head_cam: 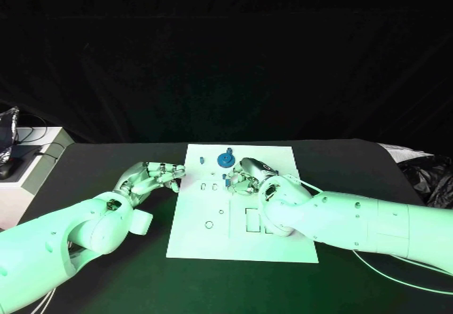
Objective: Assemble the parts on the task board
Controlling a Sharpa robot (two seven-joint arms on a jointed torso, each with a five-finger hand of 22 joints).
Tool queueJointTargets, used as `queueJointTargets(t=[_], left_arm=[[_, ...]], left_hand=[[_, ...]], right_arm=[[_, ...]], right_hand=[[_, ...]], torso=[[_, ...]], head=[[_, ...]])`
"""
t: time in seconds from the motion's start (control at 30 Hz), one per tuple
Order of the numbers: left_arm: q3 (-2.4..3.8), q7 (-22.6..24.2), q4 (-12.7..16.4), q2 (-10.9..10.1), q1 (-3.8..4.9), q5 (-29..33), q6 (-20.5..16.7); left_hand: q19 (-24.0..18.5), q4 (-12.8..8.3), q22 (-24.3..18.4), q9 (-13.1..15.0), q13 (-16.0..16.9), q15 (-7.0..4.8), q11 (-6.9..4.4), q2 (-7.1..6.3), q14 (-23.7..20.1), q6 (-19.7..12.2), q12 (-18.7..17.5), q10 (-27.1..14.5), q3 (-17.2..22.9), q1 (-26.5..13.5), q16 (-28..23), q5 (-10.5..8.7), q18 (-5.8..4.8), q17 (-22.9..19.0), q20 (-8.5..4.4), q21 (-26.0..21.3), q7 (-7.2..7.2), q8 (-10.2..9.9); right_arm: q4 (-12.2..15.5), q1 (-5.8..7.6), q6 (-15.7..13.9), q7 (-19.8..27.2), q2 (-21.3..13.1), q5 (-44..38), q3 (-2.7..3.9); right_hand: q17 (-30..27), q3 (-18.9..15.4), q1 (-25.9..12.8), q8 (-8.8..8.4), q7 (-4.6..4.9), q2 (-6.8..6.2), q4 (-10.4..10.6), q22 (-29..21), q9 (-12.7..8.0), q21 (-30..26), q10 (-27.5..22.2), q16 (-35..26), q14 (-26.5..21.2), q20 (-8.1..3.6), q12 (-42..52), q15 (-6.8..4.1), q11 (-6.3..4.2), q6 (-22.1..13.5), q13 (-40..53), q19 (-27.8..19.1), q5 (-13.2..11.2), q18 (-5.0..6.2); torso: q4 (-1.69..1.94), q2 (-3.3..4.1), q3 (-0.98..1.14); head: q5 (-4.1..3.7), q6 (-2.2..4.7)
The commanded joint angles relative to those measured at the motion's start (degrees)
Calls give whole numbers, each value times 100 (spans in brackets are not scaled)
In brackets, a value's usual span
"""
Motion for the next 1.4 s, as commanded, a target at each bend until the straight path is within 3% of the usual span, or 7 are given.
queueJointTargets(t=[0.03,0.23,1.0,1.4], left_arm=[[5,30,7,12,1,-13,33],[5,30,8,11,1,-13,31],[5,27,12,3,1,-13,30],[5,28,7,5,1,-13,29]], left_hand=[[-44,0,-6,-3,6,-1,-1,9,-28,-8,11,-46,24,-51,22,8,24,-6,12,26,-1,-21],[-44,10,-19,-3,6,1,1,6,-32,-14,11,-53,21,-50,21,6,23,-13,15,22,-1,-21],[-44,10,-19,-3,6,1,1,6,-32,-14,11,-53,21,-50,21,6,23,-13,15,22,-1,-21],[-44,10,-19,-3,6,1,1,6,-32,-14,11,-53,21,-50,21,6,23,-13,15,22,-1,-21]], right_arm=[[-15,-26,139,-38,8,-105,-11],[-30,-30,136,-32,11,-108,-12],[-114,-32,234,37,18,-97,-17],[-92,-32,26,190,19,-47,-20]], right_hand=[[-9,-17,-14,31,107,-32,9,837,3,-36,-18,3,9,-43,-17,-9,1,52,-2,307,-29,-13],[-16,-38,-8,28,121,-81,72,836,3,-48,-42,10,6,-32,-37,1,13,15,-21,307,-35,-7],[-40,-189,42,-5,268,-328,284,829,0,-98,-249,13,-13,48,-182,81,116,-358,-225,294,-24,29],[-29,-249,106,0,303,-348,355,831,0,-97,-304,24,-17,84,-164,107,143,-462,-338,295,-26,49]], torso=[[6,-2,3],[12,-4,-7],[3,-2,1],[6,2,4]], head=[[2,-7],[8,-13],[29,-33],[31,-43]])
